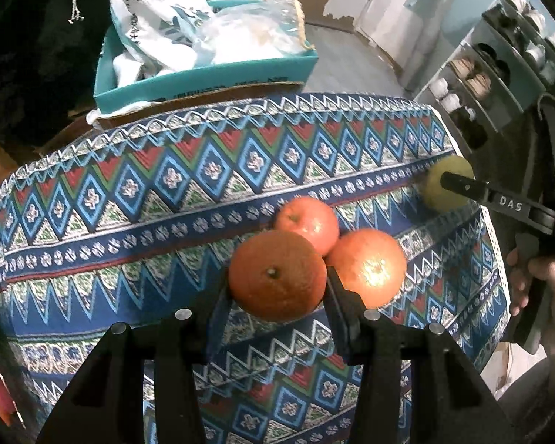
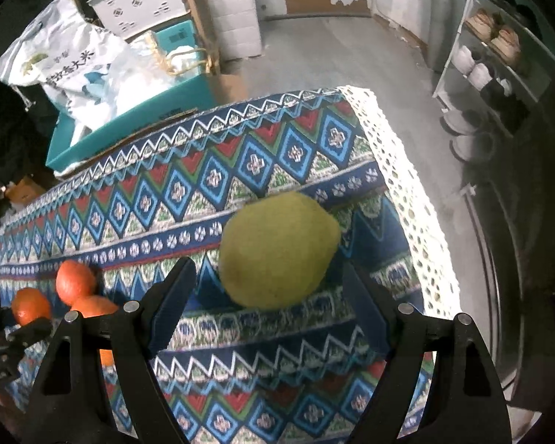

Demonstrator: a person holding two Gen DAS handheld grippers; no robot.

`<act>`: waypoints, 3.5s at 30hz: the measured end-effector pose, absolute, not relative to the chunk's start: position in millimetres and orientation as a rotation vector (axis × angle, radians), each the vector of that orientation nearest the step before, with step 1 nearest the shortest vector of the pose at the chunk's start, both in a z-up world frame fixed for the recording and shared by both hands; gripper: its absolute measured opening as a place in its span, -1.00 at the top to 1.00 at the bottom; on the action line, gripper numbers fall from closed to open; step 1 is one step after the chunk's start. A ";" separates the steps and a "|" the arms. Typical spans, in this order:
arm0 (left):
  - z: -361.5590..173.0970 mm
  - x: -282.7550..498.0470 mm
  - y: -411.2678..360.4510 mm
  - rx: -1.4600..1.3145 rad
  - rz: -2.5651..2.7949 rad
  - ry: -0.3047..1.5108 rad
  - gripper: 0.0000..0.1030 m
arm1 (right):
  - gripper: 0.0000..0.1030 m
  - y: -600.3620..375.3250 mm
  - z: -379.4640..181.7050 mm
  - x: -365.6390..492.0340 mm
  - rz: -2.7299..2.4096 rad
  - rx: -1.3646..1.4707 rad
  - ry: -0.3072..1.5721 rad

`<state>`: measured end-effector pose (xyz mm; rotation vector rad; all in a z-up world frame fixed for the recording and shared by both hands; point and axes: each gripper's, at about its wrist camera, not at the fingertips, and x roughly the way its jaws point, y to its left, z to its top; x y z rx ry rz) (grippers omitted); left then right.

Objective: Organize fruits
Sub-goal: 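Grasp a tangerine with the left tool while the right tool grasps the small yellow pear, then lift and carry the tangerine and pear over the glass plate, then lower the tangerine and pear onto the plate and open both tools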

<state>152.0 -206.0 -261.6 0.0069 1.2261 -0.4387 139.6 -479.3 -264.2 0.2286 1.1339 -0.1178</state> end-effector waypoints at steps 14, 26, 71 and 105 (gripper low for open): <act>-262.4 154.6 -199.4 -0.009 -0.424 1.232 0.06 | -0.35 -481.2 -289.3 157.5 -0.132 0.210 1.169; -240.7 147.0 -194.9 -0.017 -0.425 1.196 0.06 | -0.33 -452.4 -269.4 142.4 -0.088 0.084 1.137; -146.9 70.0 -28.6 -0.150 -0.239 1.037 0.06 | -0.33 -236.2 -122.9 88.4 0.371 -0.048 0.909; -205.1 27.8 114.4 -0.243 -0.005 1.090 0.06 | -0.33 -22.6 -167.2 98.8 0.694 -0.195 1.030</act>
